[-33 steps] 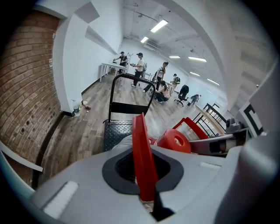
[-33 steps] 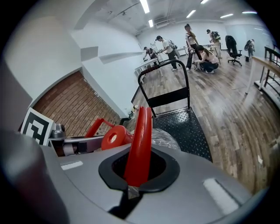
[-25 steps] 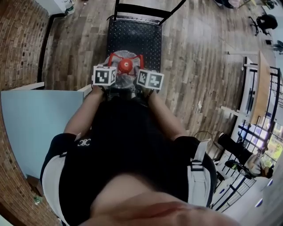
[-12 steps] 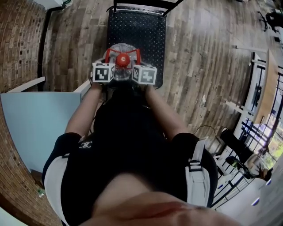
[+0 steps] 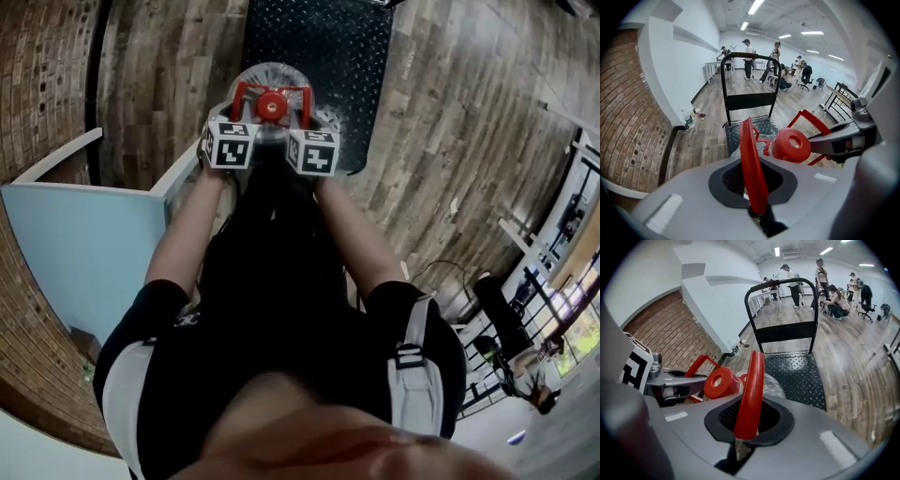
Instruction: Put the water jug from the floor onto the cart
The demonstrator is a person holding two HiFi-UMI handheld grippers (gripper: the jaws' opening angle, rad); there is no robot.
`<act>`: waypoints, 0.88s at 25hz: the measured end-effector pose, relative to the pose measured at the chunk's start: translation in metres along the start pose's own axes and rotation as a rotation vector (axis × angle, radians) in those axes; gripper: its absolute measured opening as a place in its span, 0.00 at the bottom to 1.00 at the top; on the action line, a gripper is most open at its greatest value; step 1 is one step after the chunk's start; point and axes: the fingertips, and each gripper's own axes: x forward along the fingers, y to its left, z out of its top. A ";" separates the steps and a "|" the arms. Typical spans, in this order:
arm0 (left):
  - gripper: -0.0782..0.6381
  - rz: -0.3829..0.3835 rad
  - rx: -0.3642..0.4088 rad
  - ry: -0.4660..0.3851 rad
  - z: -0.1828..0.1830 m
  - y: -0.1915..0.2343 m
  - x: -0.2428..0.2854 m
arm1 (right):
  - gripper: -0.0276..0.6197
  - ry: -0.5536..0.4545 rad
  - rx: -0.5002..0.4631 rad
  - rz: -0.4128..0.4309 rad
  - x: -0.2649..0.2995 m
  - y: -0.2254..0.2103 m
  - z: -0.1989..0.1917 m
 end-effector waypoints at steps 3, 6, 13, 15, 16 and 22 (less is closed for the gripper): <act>0.13 0.030 -0.018 0.007 -0.006 0.012 0.013 | 0.10 0.000 0.013 0.001 0.014 -0.003 0.001; 0.11 0.062 -0.020 0.002 -0.008 0.027 0.018 | 0.09 -0.011 0.030 0.009 0.021 -0.003 0.003; 0.12 0.029 -0.090 0.050 -0.023 0.033 0.022 | 0.08 -0.001 0.011 0.015 0.020 0.004 0.008; 0.12 -0.010 -0.118 0.079 -0.029 0.032 0.023 | 0.08 0.017 0.009 0.004 0.021 0.005 0.005; 0.12 -0.026 -0.123 0.087 -0.030 0.030 0.023 | 0.08 0.031 0.002 -0.002 0.022 0.005 0.003; 0.24 -0.094 -0.202 0.091 -0.029 0.022 0.018 | 0.13 0.044 -0.018 -0.046 0.018 -0.001 -0.006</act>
